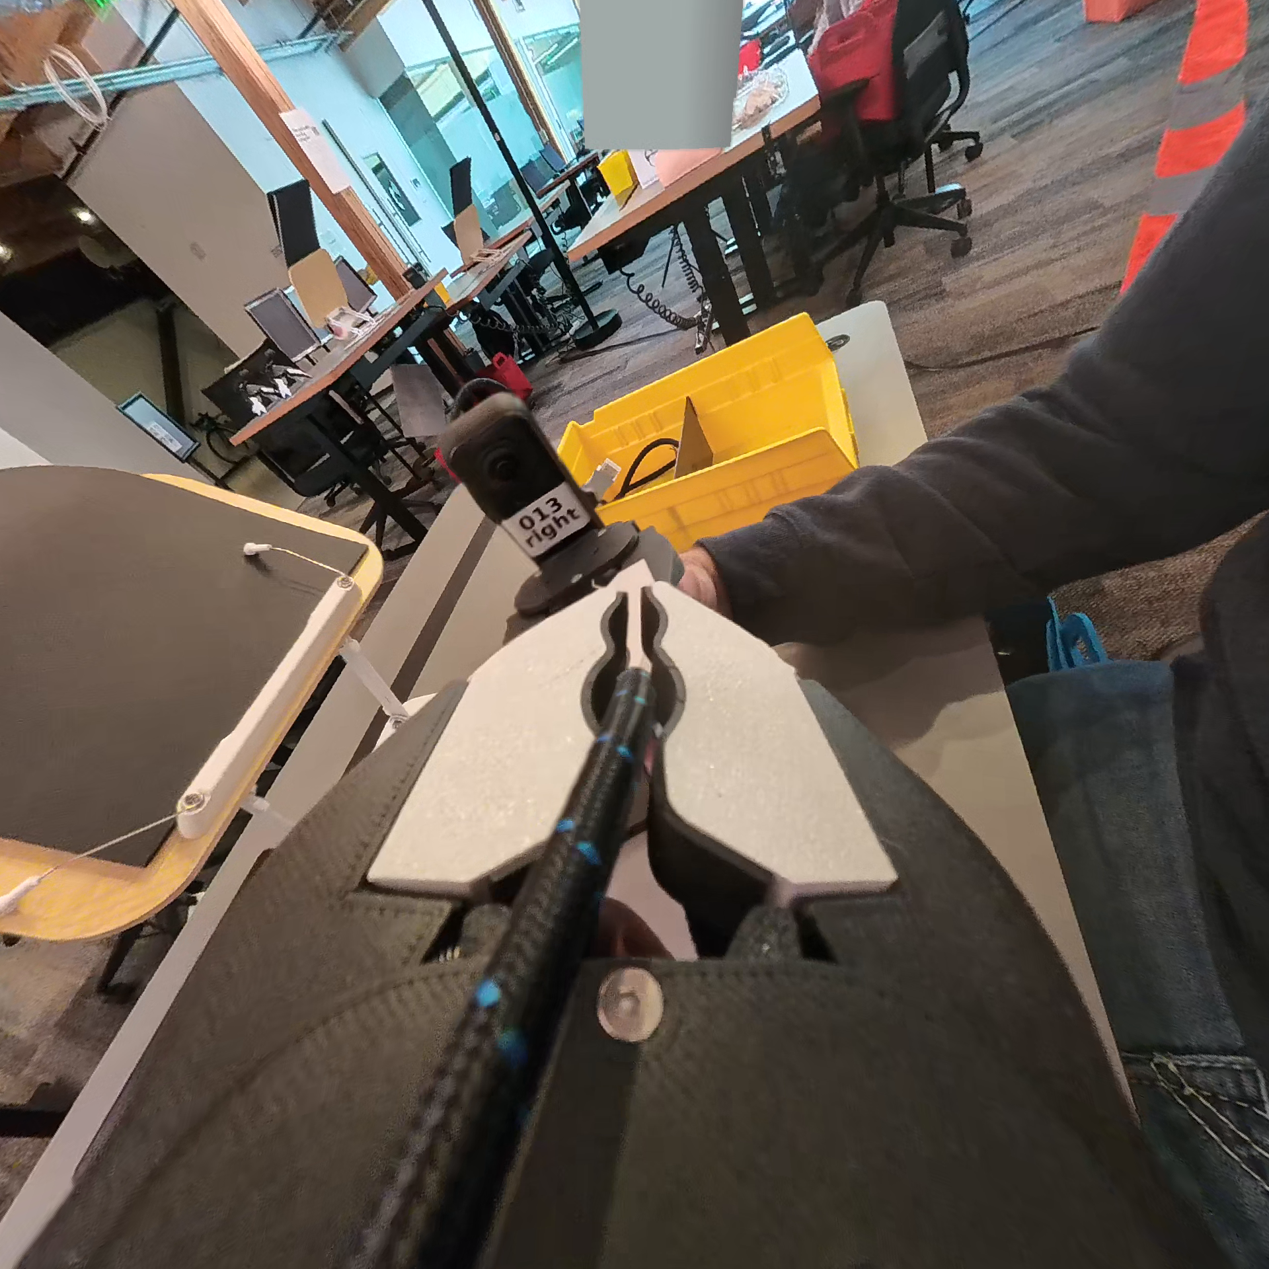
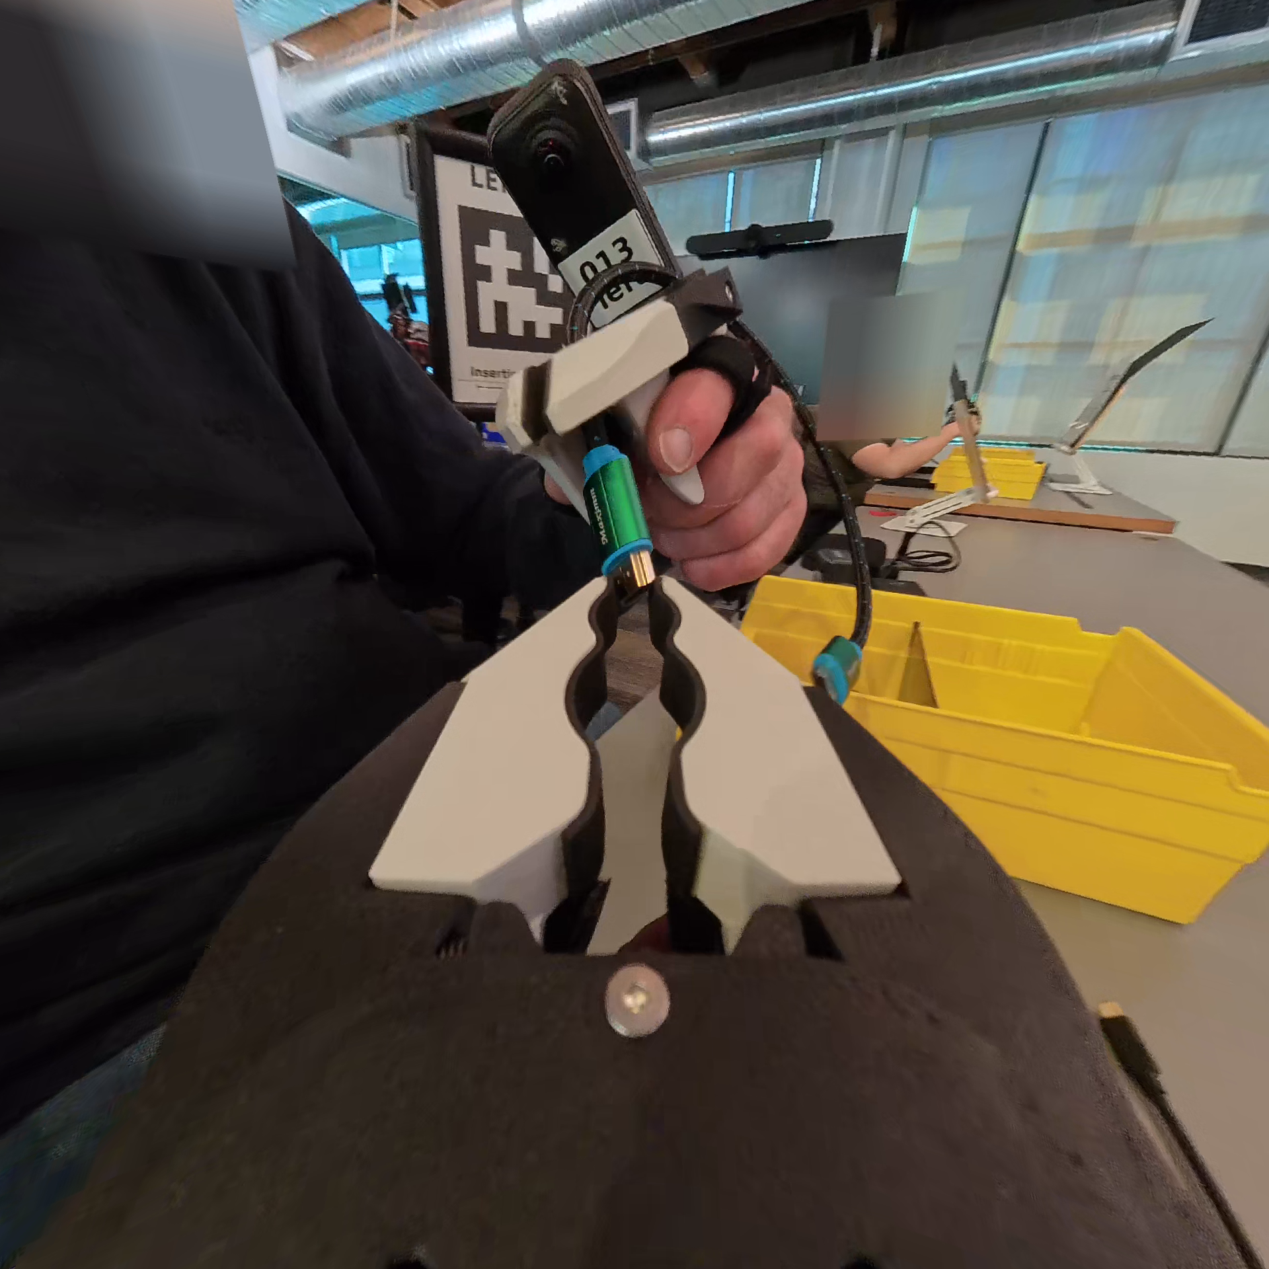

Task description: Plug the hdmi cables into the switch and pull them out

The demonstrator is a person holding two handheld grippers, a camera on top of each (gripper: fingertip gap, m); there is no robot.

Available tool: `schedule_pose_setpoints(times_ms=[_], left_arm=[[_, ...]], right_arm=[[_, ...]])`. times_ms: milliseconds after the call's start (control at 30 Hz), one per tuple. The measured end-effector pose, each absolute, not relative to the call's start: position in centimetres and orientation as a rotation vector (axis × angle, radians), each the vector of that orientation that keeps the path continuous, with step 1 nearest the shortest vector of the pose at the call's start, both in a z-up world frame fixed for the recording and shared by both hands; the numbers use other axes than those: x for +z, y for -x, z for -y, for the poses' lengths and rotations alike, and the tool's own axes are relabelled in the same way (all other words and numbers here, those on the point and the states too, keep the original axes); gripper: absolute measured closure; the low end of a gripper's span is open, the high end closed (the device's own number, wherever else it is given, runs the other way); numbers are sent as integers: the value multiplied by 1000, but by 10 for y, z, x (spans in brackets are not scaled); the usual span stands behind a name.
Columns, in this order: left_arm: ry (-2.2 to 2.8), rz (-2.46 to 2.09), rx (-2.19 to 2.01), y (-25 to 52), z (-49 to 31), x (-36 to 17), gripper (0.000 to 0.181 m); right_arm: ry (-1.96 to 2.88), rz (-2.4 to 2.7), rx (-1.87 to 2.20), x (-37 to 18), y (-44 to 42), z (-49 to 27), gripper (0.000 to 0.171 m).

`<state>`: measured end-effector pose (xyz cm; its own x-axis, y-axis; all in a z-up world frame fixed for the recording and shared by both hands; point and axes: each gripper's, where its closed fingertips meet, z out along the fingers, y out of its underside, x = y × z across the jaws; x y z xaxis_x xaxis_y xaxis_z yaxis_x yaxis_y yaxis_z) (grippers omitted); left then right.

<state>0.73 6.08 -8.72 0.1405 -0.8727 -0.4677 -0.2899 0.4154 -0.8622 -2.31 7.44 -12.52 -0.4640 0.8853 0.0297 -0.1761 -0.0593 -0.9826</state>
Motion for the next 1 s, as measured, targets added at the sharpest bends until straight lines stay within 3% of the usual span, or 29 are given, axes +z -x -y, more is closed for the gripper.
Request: schedule_pose_setpoints(times_ms=[367,1000], left_arm=[[1213,-1377,-536,-1,-79,-97,166],[1387,-1053,-753,10,-112,-89,174]], right_arm=[[869,1399,1459,-124,21,-87,165],[889,1323,1135,-120,27,-113,162]])
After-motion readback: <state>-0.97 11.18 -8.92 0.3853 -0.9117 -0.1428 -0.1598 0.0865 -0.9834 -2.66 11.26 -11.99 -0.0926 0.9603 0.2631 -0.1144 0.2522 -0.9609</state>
